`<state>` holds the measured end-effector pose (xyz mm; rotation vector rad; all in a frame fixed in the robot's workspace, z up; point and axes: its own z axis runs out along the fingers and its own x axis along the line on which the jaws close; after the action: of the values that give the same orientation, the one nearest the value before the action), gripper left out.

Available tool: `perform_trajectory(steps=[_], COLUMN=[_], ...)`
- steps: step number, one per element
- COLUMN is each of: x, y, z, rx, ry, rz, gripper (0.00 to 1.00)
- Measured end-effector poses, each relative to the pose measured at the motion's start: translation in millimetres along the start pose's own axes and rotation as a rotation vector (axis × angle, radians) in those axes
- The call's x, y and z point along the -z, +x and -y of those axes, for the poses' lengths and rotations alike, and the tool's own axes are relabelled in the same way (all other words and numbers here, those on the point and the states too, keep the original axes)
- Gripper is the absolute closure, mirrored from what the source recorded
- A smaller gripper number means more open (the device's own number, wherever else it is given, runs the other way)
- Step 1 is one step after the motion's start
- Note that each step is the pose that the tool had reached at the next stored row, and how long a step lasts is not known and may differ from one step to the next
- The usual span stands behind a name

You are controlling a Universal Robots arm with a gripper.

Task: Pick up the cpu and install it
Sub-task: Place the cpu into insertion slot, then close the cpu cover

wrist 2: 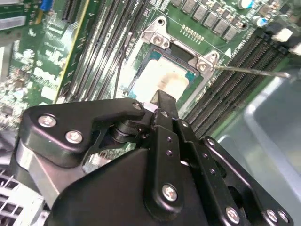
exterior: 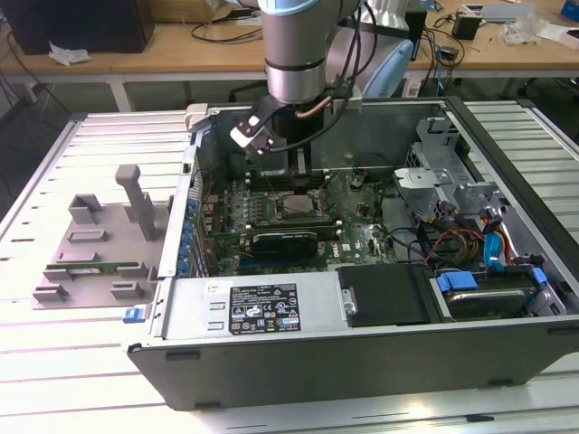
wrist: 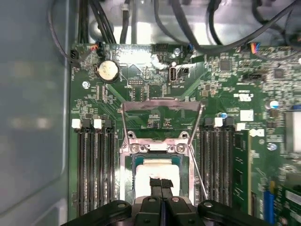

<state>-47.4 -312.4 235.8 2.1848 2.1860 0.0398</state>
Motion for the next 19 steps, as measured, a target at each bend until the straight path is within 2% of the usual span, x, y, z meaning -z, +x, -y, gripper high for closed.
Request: perform_trajectory(steps=[1,3,6,19], x=[9.8,22.4,33.7,33.9], y=[-0.1,-0.4,-0.6,-0.6], z=[-0.5,-1.2,-1.9,-1.8], rx=[0.0,0.0,0.0,0.0], ry=[0.0,0.0,-0.0002,0.0], rz=[0.0,0.0,-0.0003,-0.0001], gripper=[0.89,0.89,0.89,0.89])
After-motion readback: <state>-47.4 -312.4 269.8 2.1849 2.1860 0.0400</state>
